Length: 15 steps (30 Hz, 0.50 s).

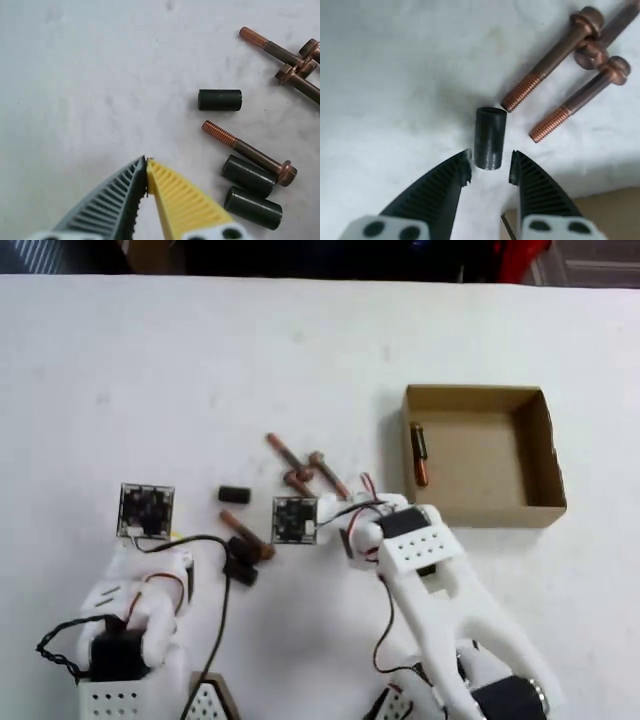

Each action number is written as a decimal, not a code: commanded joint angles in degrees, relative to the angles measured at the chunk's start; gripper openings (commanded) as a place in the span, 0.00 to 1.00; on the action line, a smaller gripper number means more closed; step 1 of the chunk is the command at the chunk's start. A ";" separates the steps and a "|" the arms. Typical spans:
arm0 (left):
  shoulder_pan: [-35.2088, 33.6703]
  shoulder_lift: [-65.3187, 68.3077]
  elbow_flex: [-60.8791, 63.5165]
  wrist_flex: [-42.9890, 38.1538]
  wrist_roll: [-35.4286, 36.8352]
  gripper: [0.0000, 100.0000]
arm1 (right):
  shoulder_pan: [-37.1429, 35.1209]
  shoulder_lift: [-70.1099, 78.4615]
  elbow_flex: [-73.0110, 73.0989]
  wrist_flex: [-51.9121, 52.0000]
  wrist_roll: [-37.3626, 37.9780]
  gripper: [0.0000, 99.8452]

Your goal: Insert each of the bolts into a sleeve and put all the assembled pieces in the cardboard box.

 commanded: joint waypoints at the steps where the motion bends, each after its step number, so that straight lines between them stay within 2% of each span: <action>1: -0.66 -0.48 -0.35 -1.58 -0.53 0.02 | -0.92 3.47 -3.08 -0.84 0.44 0.12; 15: -0.66 -0.48 -0.35 -1.58 -0.53 0.02 | -1.10 19.47 -13.10 -0.92 0.35 0.11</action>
